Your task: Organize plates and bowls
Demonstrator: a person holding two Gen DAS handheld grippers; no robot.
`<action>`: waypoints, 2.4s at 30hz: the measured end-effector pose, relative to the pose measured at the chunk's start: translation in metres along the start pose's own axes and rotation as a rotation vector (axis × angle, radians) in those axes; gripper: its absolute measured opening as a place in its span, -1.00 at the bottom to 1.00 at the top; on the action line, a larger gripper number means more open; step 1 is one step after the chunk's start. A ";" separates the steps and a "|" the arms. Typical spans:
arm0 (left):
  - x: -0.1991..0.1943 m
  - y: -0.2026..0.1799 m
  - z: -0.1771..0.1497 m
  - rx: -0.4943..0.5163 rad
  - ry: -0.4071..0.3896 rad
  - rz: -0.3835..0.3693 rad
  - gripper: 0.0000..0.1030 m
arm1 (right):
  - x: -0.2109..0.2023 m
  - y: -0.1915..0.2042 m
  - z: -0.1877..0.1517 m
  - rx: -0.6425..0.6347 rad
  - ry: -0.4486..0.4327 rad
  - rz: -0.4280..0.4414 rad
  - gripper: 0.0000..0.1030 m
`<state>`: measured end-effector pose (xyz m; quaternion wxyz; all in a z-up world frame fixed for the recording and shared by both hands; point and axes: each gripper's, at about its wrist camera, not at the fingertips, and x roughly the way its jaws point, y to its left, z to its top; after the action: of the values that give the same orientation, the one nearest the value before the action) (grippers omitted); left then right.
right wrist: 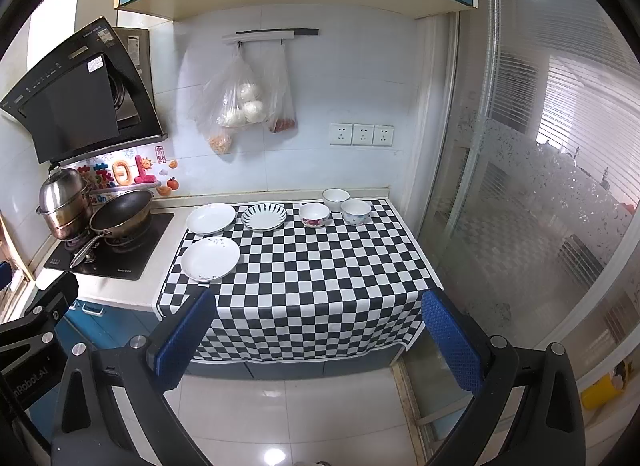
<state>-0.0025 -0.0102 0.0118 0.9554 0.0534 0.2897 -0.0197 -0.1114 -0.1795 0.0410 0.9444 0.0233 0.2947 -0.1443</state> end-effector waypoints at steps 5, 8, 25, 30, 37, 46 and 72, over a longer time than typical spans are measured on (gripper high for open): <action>0.000 -0.007 0.002 0.001 0.003 0.001 1.00 | 0.001 0.002 0.002 -0.005 0.000 -0.002 1.00; 0.000 -0.006 0.002 0.002 0.004 -0.001 1.00 | 0.000 0.004 0.001 -0.005 -0.003 -0.003 1.00; 0.000 -0.004 0.000 0.008 -0.003 -0.053 1.00 | -0.003 0.003 0.004 0.001 -0.009 -0.004 1.00; -0.001 -0.003 -0.001 0.007 -0.011 -0.054 1.00 | -0.006 0.001 0.004 0.005 -0.014 -0.003 1.00; 0.001 -0.002 -0.001 0.010 -0.008 -0.058 1.00 | -0.006 0.005 0.003 -0.005 -0.013 -0.005 1.00; 0.003 -0.003 -0.001 0.010 -0.003 -0.059 1.00 | -0.003 0.005 0.003 0.000 -0.009 -0.010 1.00; 0.022 0.013 0.000 -0.005 0.009 -0.059 1.00 | 0.013 0.015 0.003 0.021 0.006 -0.011 1.00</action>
<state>0.0163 0.0023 0.0008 0.9533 0.0424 0.2954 -0.0468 -0.0952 -0.1689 0.0355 0.9423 0.0322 0.2961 -0.1526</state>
